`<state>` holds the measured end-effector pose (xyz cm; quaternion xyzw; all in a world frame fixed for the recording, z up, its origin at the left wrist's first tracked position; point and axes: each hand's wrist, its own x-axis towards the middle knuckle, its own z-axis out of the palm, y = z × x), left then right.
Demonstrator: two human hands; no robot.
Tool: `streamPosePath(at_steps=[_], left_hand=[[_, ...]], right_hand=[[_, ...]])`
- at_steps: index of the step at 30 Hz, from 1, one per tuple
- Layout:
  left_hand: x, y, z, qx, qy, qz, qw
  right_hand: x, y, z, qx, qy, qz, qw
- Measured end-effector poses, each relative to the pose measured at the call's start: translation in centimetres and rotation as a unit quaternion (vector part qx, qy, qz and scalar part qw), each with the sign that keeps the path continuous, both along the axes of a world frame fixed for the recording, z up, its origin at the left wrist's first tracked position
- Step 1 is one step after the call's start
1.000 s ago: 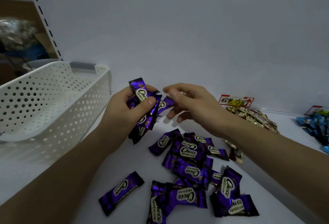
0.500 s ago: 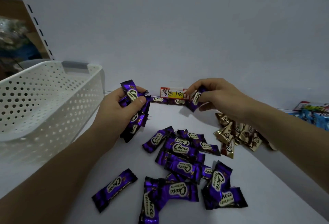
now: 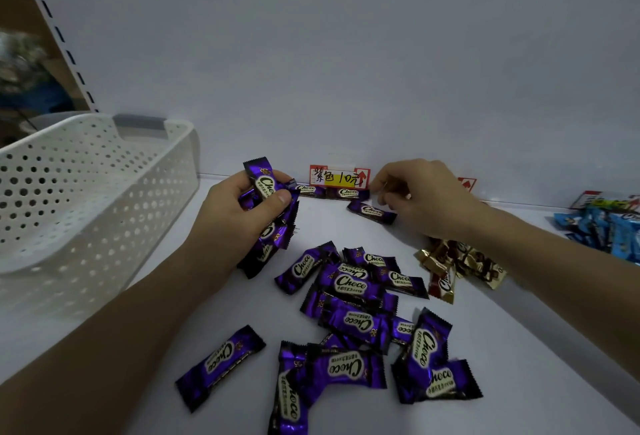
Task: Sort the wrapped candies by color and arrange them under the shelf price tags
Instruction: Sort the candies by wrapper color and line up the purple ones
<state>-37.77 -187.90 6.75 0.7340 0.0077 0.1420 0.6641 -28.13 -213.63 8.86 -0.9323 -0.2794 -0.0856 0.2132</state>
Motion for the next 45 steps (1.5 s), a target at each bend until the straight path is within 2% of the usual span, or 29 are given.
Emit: streamPosePath(at_steps=[3, 6, 9, 14, 19, 25, 30, 33, 35, 38, 41, 45], left_hand=[[0.0, 0.0, 0.0, 0.005, 0.003, 0.004, 1.0], [0.0, 0.0, 0.0, 0.01, 0.005, 0.006, 1.0], [0.0, 0.0, 0.1, 0.005, 0.007, 0.006, 1.0], [-0.1, -0.3, 0.2, 0.012, 0.009, 0.003, 1.0], [-0.2, -0.4, 0.3, 0.025, 0.008, 0.004, 1.0], [-0.2, -0.5, 0.3, 0.036, 0.005, 0.003, 0.999], [-0.1, -0.4, 0.1, 0.027, 0.011, 0.001, 1.0], [0.0, -0.2, 0.0, 0.029, 0.013, 0.0, 0.999], [0.0, -0.2, 0.0, 0.027, 0.011, -0.001, 1.0], [-0.1, -0.3, 0.1, 0.026, 0.01, -0.005, 1.0], [-0.2, -0.4, 0.1, 0.02, 0.012, -0.008, 1.0], [-0.4, -0.6, 0.2, 0.014, 0.017, -0.004, 1.0]], right_hand=[[-0.2, 0.1, 0.2, 0.009, -0.006, -0.001, 1.0], [-0.3, 0.5, -0.2, -0.053, 0.051, 0.008, 0.997], [-0.1, 0.1, 0.1, -0.074, 0.052, 0.009, 0.996], [0.6, -1.3, 1.1, -0.08, -0.02, -0.031, 0.996], [-0.1, 0.2, -0.1, -0.233, -0.123, -0.089, 0.961], [0.5, 0.4, -0.4, -0.288, -0.142, -0.095, 0.942], [0.8, -0.1, -0.4, -0.244, -0.131, -0.069, 0.958], [0.2, -1.2, 1.5, -0.09, -0.094, -0.058, 0.99], [-0.2, -2.4, 3.1, 0.011, -0.091, -0.09, 0.992], [-0.7, -4.5, 4.3, 0.091, -0.05, -0.139, 0.985], [-2.3, -5.9, 3.7, 0.092, -0.034, -0.137, 0.986], [-4.9, -6.1, 0.4, -0.02, -0.033, -0.074, 0.997]])
